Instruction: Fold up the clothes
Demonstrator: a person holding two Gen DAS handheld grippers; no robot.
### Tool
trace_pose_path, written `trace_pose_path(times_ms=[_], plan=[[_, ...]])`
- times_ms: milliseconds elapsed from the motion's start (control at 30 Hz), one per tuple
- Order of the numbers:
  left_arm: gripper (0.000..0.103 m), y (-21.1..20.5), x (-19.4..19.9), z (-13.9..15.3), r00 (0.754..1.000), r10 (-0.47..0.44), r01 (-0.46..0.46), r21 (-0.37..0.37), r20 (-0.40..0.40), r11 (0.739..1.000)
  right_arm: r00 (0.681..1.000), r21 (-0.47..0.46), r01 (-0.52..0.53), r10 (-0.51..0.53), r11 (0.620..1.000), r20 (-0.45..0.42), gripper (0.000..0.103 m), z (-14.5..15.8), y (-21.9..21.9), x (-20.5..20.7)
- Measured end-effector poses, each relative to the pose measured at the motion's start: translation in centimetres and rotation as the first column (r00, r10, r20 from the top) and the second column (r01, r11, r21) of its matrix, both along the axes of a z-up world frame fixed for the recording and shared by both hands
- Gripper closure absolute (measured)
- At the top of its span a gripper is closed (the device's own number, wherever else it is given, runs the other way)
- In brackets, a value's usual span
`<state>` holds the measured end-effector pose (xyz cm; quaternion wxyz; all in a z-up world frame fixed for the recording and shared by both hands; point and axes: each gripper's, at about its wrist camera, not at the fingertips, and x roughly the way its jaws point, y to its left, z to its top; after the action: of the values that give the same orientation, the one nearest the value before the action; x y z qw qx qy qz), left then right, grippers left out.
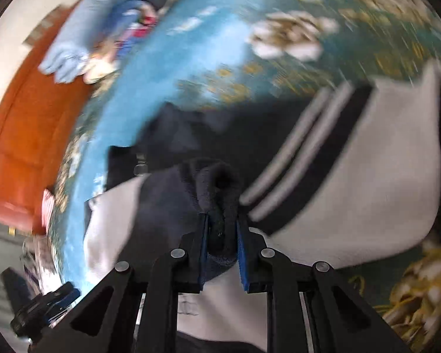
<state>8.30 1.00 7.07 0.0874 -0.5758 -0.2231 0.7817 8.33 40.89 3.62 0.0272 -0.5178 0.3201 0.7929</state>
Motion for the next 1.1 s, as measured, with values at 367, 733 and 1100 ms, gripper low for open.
trace_pose_path(times_ms=[367, 733, 1100], plan=[[0.045, 6.2, -2.9, -1.7, 0.978, -0.205, 0.208, -0.093, 0.039, 0.974, 0.995, 0.172, -0.022, 0.038, 0.985, -0.091, 0.078, 4.2, -1.1, 1.4], [0.045, 6.6, -2.4, -4.0, 0.959, -0.259, 0.274, -0.133, 0.119, 0.952, 0.996, 0.053, -0.086, 0.085, 0.995, 0.029, 0.077, -0.6, -3.2, 1.0], [0.042, 1.0, 1.4, -2.9, 0.993, -0.099, 0.101, -0.017, 0.065, 0.995, 0.974, 0.533, 0.215, -0.219, 0.818, -0.058, 0.058, 6.8, 6.1, 8.7]])
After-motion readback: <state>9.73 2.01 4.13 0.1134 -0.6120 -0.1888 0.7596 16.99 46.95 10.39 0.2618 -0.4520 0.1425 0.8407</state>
